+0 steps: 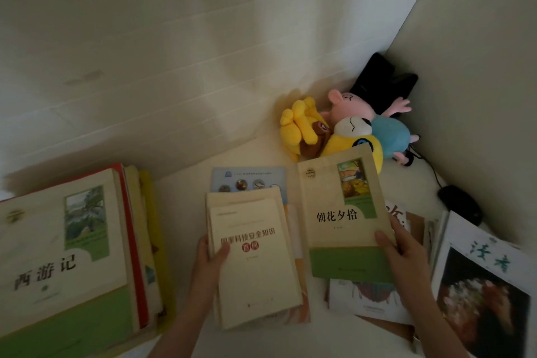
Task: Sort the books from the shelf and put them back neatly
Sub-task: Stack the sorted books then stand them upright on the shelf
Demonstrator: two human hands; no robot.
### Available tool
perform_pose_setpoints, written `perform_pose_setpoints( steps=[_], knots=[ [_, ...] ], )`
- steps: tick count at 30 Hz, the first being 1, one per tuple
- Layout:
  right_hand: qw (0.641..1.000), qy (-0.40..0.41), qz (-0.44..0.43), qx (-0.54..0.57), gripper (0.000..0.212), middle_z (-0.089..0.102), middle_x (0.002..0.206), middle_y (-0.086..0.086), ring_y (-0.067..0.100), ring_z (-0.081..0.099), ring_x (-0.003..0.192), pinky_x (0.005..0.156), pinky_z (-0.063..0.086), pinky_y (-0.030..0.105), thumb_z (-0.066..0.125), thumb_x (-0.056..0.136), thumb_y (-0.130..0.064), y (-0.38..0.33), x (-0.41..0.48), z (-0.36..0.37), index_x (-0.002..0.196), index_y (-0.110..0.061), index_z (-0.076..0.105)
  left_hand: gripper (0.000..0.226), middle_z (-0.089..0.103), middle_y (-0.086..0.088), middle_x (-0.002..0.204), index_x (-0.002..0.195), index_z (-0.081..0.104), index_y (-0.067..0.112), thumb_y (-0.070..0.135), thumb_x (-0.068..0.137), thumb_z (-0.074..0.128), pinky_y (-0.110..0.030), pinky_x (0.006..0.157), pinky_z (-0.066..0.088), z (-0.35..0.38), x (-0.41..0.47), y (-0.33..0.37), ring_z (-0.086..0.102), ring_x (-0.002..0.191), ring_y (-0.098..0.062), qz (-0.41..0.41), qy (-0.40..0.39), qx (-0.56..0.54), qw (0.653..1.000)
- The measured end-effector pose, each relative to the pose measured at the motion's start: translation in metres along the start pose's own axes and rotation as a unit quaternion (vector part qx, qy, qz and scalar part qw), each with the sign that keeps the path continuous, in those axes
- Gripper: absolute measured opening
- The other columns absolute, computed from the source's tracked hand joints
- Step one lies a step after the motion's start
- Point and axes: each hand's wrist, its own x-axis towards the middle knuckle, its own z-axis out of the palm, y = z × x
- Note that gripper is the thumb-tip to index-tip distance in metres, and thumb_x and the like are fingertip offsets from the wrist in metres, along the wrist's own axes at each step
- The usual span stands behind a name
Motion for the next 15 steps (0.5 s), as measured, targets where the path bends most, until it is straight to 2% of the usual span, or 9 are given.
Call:
perform_pose_setpoints(
  steps=[3,5,6,7,9,13,15],
  knots=[
    [1.000,-0.003,0.002,-0.004,0.044,0.060,0.098,-0.018,0.000,0.056,0.085,0.066,0.043,0.018,0.049,0.096,-0.008,0.002,0.001,-0.003,0.132,-0.032,0.041,0.039,0.041,-0.013,0.137,0.128,0.049,0.017,0.017,0.091,0.062,-0.038,0.096,0.044,0.003,-0.004,-0.015,0.050,0.111,-0.023,0.011,0.062,0.082,0.995],
    [1.000,-0.005,0.004,-0.008,0.043,0.060,0.097,-0.015,0.001,0.055,0.084,0.064,0.043,0.017,0.050,0.096,-0.008,0.004,0.000,-0.003,0.133,-0.030,0.042,0.045,0.031,-0.012,0.140,0.132,0.048,0.017,0.018,0.090,0.064,-0.040,0.104,0.038,0.005,-0.003,-0.018,0.039,0.126,-0.027,0.007,0.067,0.133,0.989],
    [1.000,-0.008,0.006,-0.009,0.043,0.061,0.097,-0.012,0.001,0.056,0.084,0.062,0.043,0.015,0.050,0.096,-0.008,0.004,0.000,-0.003,0.133,-0.029,0.042,0.041,0.036,-0.011,0.138,0.128,0.049,0.019,0.018,0.090,0.064,-0.042,0.102,0.042,0.005,-0.002,-0.019,0.042,0.125,-0.029,0.014,0.049,0.131,0.990],
    [1.000,-0.009,0.007,-0.008,0.043,0.061,0.097,-0.011,0.002,0.056,0.083,0.060,0.044,0.013,0.050,0.096,-0.008,0.004,0.000,-0.002,0.133,-0.028,0.042,0.035,0.046,-0.013,0.133,0.122,0.050,0.021,0.017,0.090,0.063,-0.042,0.094,0.048,0.007,-0.002,-0.019,0.050,0.120,-0.030,0.025,0.032,0.117,0.992],
    [1.000,-0.014,0.011,-0.002,0.043,0.060,0.095,-0.015,0.002,0.056,0.083,0.057,0.046,0.011,0.049,0.096,-0.007,0.005,-0.001,0.000,0.134,-0.027,0.042,0.030,0.059,-0.012,0.119,0.115,0.049,0.020,0.011,0.090,0.062,-0.031,0.076,0.052,0.008,-0.004,-0.017,0.060,0.106,-0.029,0.043,0.023,0.099,0.994],
    [0.999,-0.022,0.030,0.000,0.044,0.061,0.095,-0.016,0.005,0.059,0.082,0.059,0.047,0.015,0.050,0.096,-0.009,0.012,-0.002,0.006,0.136,-0.025,0.044,0.064,0.055,-0.002,0.118,0.131,0.037,0.015,0.005,0.080,0.074,-0.032,0.078,0.051,0.007,0.001,-0.012,0.058,0.103,-0.022,0.021,0.005,0.077,0.997],
    [0.999,-0.028,0.032,-0.007,0.043,0.062,0.096,-0.014,0.006,0.059,0.082,0.061,0.046,0.016,0.050,0.096,-0.010,0.014,-0.001,0.008,0.136,-0.025,0.044,0.049,0.066,-0.009,0.112,0.111,0.056,0.008,0.008,0.070,0.083,-0.031,0.072,0.053,0.009,0.006,-0.013,0.064,0.090,-0.019,-0.006,-0.002,0.105,0.994]
  ],
)
